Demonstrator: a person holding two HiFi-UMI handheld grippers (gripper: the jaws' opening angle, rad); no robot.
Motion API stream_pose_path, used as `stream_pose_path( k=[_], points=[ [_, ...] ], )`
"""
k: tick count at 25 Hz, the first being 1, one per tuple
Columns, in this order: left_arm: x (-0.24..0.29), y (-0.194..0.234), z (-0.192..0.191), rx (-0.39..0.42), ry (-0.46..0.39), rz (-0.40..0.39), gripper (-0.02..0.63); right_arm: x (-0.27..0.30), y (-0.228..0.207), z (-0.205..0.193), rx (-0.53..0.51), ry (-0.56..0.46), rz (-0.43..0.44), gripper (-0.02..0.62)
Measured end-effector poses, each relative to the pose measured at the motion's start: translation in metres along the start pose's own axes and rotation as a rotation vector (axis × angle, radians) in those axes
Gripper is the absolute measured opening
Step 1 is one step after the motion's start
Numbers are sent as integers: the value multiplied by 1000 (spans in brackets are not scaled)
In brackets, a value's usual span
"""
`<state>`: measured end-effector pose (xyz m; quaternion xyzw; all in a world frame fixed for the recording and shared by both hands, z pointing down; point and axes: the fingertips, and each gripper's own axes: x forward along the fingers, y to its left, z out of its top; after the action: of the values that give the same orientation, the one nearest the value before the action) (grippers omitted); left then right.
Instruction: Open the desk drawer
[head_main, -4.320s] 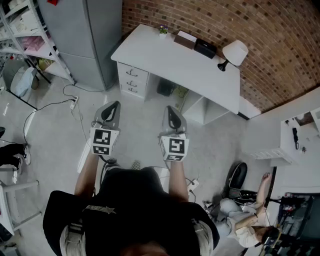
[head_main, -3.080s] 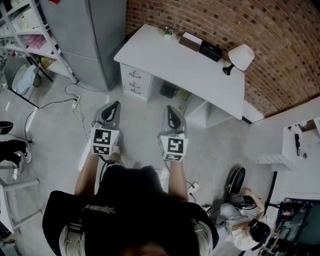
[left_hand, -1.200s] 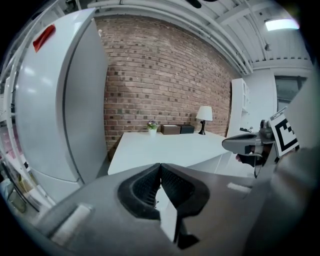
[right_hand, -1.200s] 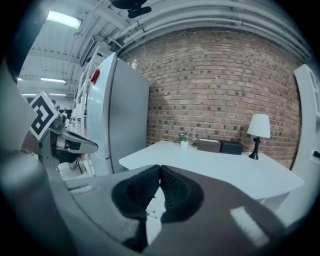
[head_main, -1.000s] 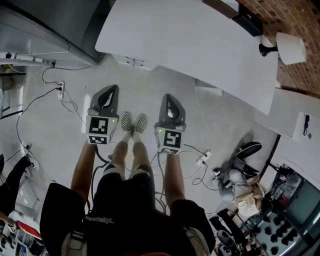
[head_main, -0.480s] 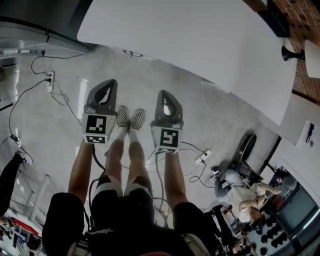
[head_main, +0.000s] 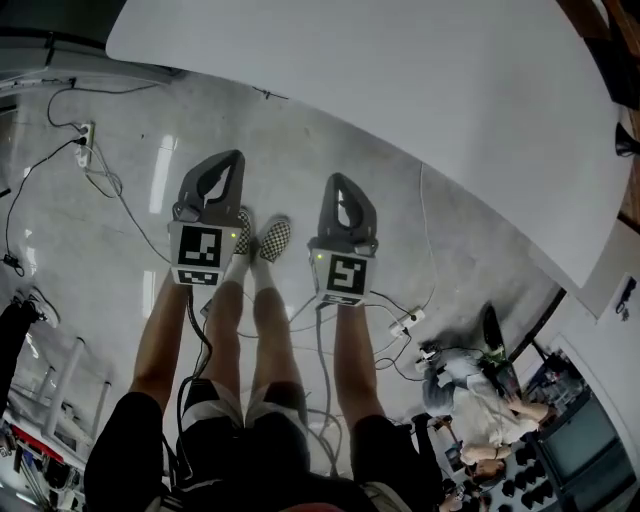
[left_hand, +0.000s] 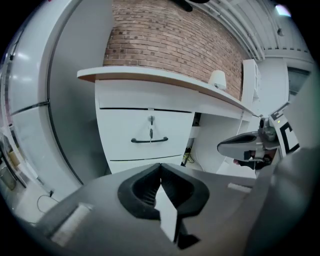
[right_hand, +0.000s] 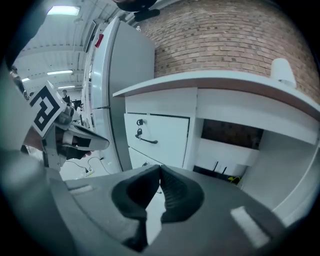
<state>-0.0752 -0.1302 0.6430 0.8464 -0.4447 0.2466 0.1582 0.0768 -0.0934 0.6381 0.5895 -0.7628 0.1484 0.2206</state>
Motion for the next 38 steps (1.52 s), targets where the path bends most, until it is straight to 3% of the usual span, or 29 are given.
stream_pose_path(
  k=[13, 16, 18, 21, 26, 30, 36, 38],
  points=[
    [77, -10, -72, 0, 47, -30, 11, 54, -11, -72, 3, 51, 25, 6],
    [92, -8, -83, -37, 66, -31, 11, 60, -17, -77, -1, 53, 19, 5],
    [103, -3, -92, -140, 90, -29, 11, 61, -21, -79, 6, 59, 12, 6],
    [119, 8, -103, -367, 121, -24, 11, 61, -24, -80, 27, 74, 3, 6],
    [146, 17, -114, -663, 117, -56, 19, 62, -24, -75, 23, 71, 8, 6],
    [168, 7, -117, -906, 77, -144, 100, 59, -29, -75, 21, 70, 3, 6],
    [200, 21, -128, -1222, 0, -150, 232, 58, -36, -78, 12, 76, -1, 6],
    [207, 26, -128, -1283, -24, -154, 250, 59, -41, -81, 21, 81, -7, 5]
  ],
)
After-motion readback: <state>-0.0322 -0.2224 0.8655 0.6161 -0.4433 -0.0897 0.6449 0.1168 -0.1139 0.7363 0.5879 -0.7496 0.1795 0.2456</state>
